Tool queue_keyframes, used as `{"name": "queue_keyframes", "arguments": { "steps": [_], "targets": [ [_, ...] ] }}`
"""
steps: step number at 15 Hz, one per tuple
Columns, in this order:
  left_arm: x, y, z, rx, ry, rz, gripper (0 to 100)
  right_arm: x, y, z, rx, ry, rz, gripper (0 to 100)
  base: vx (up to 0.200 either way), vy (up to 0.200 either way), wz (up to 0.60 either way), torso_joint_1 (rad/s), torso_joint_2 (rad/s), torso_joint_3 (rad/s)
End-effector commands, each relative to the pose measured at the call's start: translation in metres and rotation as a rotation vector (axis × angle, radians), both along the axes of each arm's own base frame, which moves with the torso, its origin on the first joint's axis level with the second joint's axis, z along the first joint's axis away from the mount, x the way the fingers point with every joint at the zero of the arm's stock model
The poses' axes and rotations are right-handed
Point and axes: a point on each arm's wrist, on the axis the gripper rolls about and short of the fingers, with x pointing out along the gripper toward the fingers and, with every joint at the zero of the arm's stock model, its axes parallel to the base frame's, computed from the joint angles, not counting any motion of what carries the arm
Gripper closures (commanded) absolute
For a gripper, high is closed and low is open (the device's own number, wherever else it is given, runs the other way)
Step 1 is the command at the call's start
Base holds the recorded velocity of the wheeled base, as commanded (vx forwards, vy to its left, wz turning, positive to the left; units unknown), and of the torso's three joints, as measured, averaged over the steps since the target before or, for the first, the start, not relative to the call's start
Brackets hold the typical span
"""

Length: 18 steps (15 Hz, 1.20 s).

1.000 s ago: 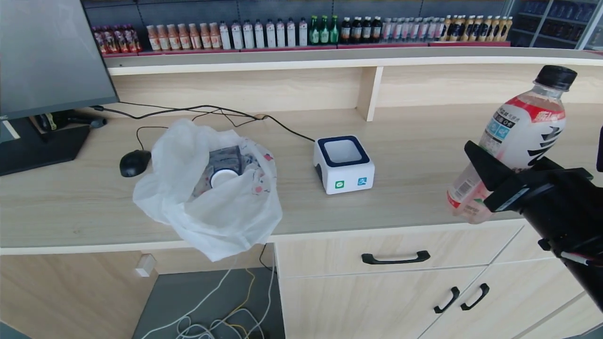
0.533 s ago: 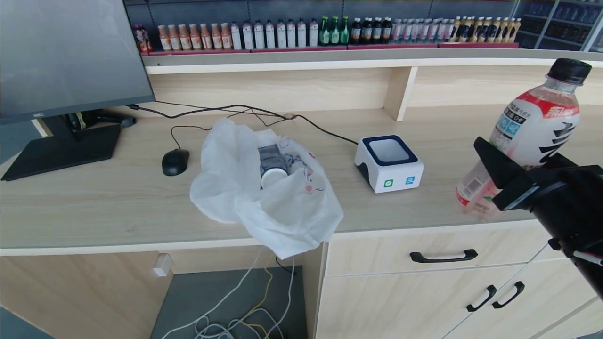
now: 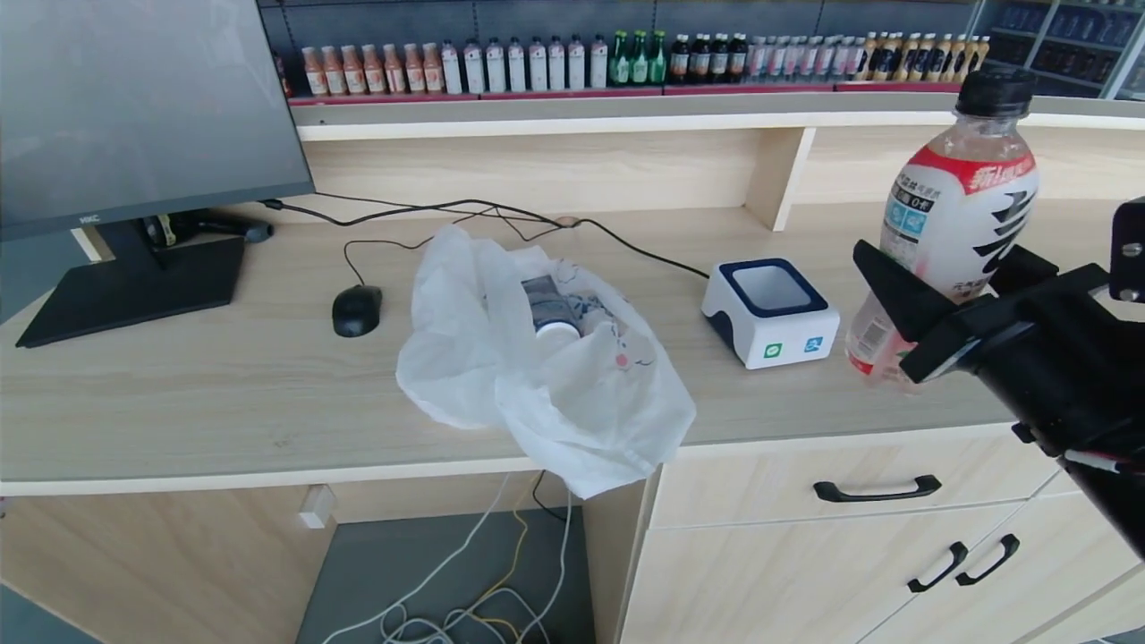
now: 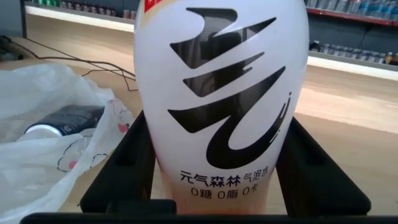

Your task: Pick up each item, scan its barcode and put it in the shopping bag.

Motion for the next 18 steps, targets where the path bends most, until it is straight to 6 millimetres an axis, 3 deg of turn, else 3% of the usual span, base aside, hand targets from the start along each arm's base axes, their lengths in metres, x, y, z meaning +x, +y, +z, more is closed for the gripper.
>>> {"name": "queue_keyframes", "arguments": {
  "steps": [1,4,7,10,13,16,18],
  "targets": [
    [0.0,0.0,0.0,0.0,0.0,0.0,0,0.018,0.01,0.01,-0.052,-0.063,0.024,100,0.0,0.0,0.0,0.0,0.0,0.0],
    [0.0,0.0,0.0,0.0,0.0,-0.001,0,0.042,0.017,0.017,-0.075,-0.104,0.042,100,0.0,0.0,0.0,0.0,0.0,0.0],
    [0.0,0.0,0.0,0.0,0.0,0.0,0,0.073,0.001,0.031,-0.159,-0.179,0.025,100,0.0,0.0,0.0,0.0,0.0,0.0],
    [0.0,0.0,0.0,0.0,0.0,0.0,0,0.102,0.002,0.047,-0.277,-0.286,0.115,100,0.0,0.0,0.0,0.0,0.0,0.0],
    [0.0,0.0,0.0,0.0,0.0,0.0,0,0.125,-0.002,0.043,-0.355,-0.331,0.152,100,0.0,0.0,0.0,0.0,0.0,0.0],
    [0.0,0.0,0.0,0.0,0.0,0.0,0,0.149,-0.018,0.038,-0.489,-0.403,0.198,100,0.0,0.0,0.0,0.0,0.0,0.0],
    [0.0,0.0,0.0,0.0,0.0,0.0,0,0.151,-0.024,0.037,-0.511,-0.41,0.187,100,0.0,0.0,0.0,0.0,0.0,0.0]
  ]
}}
